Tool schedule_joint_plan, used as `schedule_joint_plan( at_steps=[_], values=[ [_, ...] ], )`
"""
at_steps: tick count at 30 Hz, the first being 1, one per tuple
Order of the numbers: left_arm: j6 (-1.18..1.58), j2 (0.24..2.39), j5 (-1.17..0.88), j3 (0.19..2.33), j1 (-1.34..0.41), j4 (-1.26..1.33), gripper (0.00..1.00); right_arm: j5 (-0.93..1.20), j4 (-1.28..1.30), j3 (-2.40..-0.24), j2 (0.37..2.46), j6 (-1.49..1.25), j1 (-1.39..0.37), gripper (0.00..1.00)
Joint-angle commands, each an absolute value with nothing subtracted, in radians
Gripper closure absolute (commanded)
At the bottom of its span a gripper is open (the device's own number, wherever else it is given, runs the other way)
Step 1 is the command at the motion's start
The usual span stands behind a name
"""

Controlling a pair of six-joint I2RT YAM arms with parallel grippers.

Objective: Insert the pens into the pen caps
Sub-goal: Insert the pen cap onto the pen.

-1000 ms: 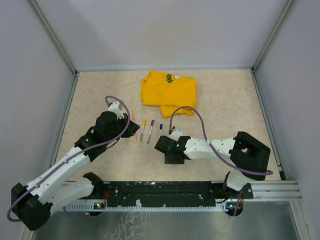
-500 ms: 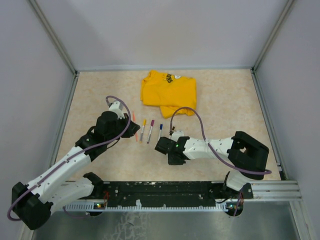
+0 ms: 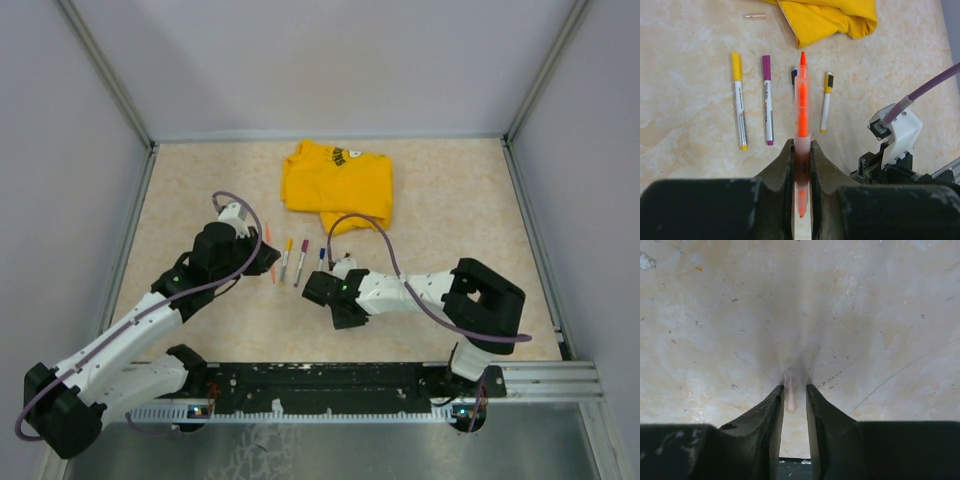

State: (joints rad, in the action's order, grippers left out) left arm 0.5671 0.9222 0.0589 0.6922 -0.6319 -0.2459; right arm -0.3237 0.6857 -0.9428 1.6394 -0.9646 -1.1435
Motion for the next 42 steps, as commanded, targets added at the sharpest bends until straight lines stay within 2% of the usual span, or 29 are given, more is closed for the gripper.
schedule_joint_plan(
  at_steps=[1, 7, 15, 24, 28, 32, 42],
  values=[
    [0.554, 0.922, 0.050, 0.704, -0.624, -0.228, 1.00, -0.355, 0.716, -0.964, 1.705, -0.948, -1.149, 0.74],
    [0.553, 0.922, 0.052, 0.704, -0.625, -0.233, 1.00, -0.349, 0.704, -0.953, 1.709, -0.951, -1.148, 0.80],
    [0.554, 0.928, 0.057, 0.709, -0.624, -0.233, 1.00, -0.328, 0.669, -0.941, 1.664, -0.931, -1.132, 0.94],
    [0.527, 0.921, -0.034, 0.694, -0.624, -0.161, 1.00, -0.379, 0.430, -0.802, 1.348, -0.758, -1.070, 0.93],
    [0.502, 0.898, -0.106, 0.674, -0.624, -0.096, 1.00, -0.428, 0.230, -0.700, 1.159, -0.637, -1.069, 1.00],
    [0.475, 0.876, -0.171, 0.653, -0.625, -0.038, 1.00, -0.469, 0.049, -0.628, 1.016, -0.590, -1.068, 1.00],
    [0.439, 0.878, -0.386, 0.648, -0.634, 0.088, 1.00, -0.505, -0.135, -0.615, 0.854, -0.592, -1.068, 1.00]
  ],
)
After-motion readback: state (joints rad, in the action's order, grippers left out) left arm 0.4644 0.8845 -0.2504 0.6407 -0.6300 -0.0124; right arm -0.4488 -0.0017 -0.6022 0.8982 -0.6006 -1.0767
